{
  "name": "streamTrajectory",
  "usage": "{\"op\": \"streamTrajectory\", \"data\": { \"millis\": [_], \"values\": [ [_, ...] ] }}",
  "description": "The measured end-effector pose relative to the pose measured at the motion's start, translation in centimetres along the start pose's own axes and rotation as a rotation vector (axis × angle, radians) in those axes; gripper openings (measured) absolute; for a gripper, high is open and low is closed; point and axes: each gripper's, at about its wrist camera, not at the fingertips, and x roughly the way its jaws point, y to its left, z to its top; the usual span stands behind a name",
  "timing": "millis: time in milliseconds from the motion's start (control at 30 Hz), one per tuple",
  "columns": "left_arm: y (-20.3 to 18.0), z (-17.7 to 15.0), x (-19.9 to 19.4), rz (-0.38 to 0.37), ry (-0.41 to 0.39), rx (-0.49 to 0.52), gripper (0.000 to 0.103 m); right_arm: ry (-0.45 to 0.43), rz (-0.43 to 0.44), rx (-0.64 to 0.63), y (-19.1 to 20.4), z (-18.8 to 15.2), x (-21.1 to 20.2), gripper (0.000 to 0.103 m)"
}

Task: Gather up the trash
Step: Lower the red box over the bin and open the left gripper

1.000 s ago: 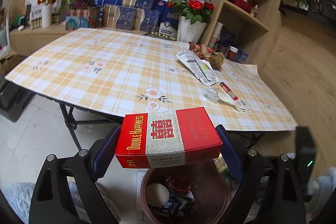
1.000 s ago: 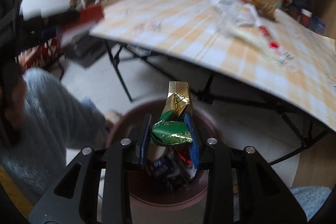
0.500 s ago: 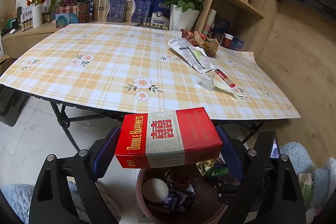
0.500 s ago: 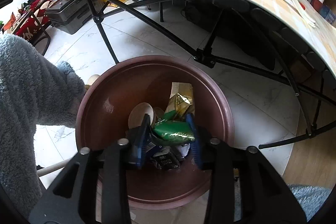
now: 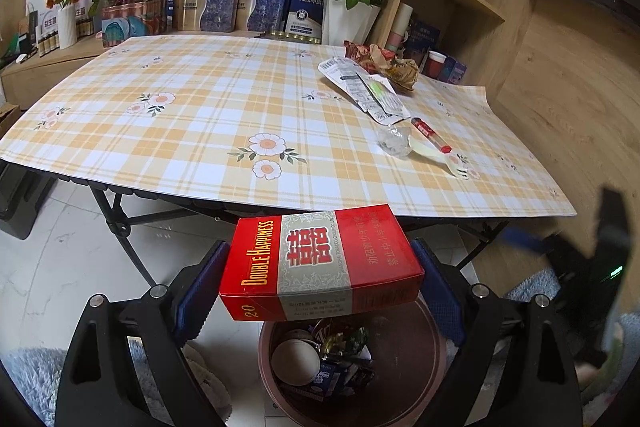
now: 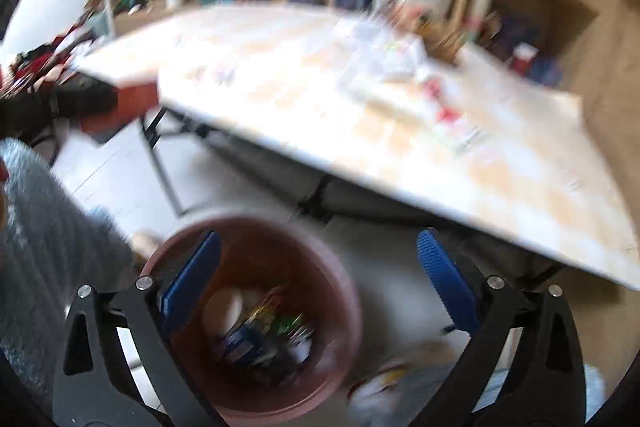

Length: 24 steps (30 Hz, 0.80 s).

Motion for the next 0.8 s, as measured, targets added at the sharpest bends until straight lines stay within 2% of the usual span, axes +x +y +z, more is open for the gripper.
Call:
{"op": "streamTrajectory", "data": {
  "millis": [133,233,500,800],
  "values": [
    [-0.4,-0.2,0.7,0.006,0.024,0.018,0.087,-0.074,-0.083,0.05,-2.1,0.8,-1.6,0.097],
    [-0.9,-0.4,1.5,0.012,0.049,0.039,0.087,-0.084,-0.11,0.104,-3.6,0.8,-1.6,0.097],
    [-2.5,-1.2,4.4,0.015,0.145,0.099,0.087,-0.071,-0.139,0.183,-5.4,0.5,-0.9,0.097],
    [-4.8,-2.4,7.3,0.004,0.247,0.19,0.088,-0.066,-0.134,0.232,-6.6,0.0,-1.1,0.097]
  ]
}}
